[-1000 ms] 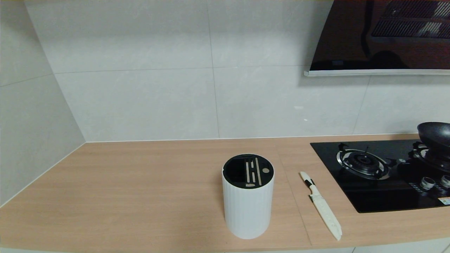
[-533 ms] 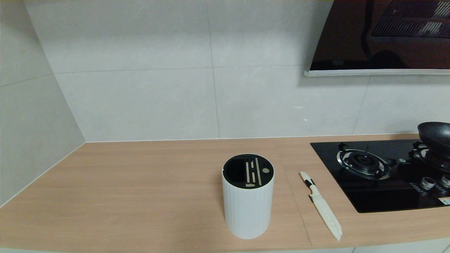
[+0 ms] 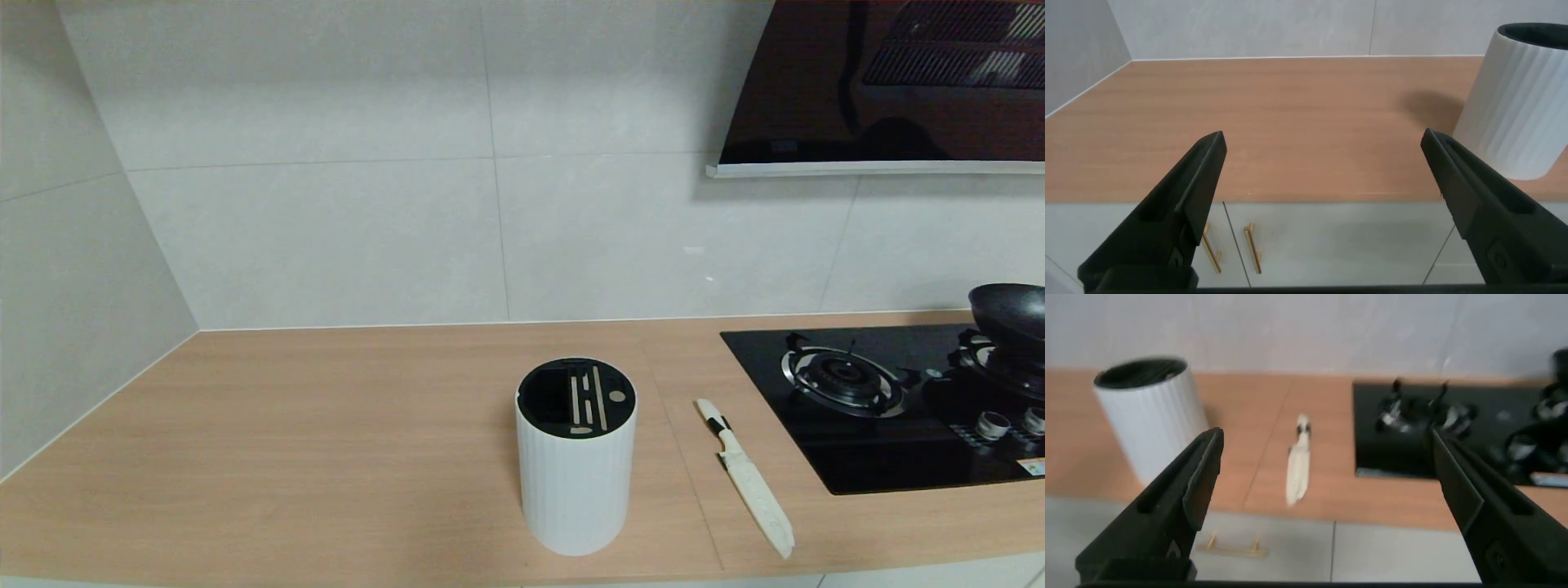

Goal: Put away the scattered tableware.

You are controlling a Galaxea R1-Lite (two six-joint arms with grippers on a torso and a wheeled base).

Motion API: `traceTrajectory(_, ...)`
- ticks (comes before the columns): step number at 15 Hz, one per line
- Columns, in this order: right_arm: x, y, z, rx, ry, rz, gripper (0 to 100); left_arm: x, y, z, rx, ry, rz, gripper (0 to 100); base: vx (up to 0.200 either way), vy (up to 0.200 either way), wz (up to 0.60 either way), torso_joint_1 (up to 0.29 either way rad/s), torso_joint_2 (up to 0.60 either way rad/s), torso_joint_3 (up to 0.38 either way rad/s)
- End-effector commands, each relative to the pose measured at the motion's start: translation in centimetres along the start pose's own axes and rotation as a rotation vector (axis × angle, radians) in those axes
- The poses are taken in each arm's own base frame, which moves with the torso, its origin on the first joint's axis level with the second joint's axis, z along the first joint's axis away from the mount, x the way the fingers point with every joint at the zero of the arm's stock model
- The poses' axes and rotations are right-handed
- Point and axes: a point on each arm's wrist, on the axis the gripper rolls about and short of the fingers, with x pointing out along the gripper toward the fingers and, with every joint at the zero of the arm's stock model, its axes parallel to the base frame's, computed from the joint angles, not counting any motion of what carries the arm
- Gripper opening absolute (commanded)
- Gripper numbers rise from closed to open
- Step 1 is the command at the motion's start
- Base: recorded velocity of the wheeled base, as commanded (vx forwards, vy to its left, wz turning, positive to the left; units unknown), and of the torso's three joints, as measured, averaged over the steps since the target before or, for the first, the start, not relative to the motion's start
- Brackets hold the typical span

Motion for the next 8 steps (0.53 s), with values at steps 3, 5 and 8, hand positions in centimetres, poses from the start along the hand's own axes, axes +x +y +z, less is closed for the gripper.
traceTrajectory(3, 12.2, -0.2, 4.4, 0.033, 0.375, 0.114, 100, 0.0, 0.0, 0.0, 0.0, 0.0, 0.001, 100, 0.0, 0.0, 0.0, 0.0, 0.0, 0.0)
traceTrajectory(5, 16.9, -0.2, 3.8, 0.06, 0.389, 0.114, 100, 0.0, 0.0, 0.0, 0.0, 0.0, 0.001, 100, 0.0, 0.0, 0.0, 0.0, 0.0, 0.0)
traceTrajectory(8, 22.6, 0.0, 3.1, 0.049, 0.369, 0.122, 100, 0.0, 0.0, 0.0, 0.0, 0.0, 0.001, 100, 0.0, 0.0, 0.0, 0.0, 0.0, 0.0)
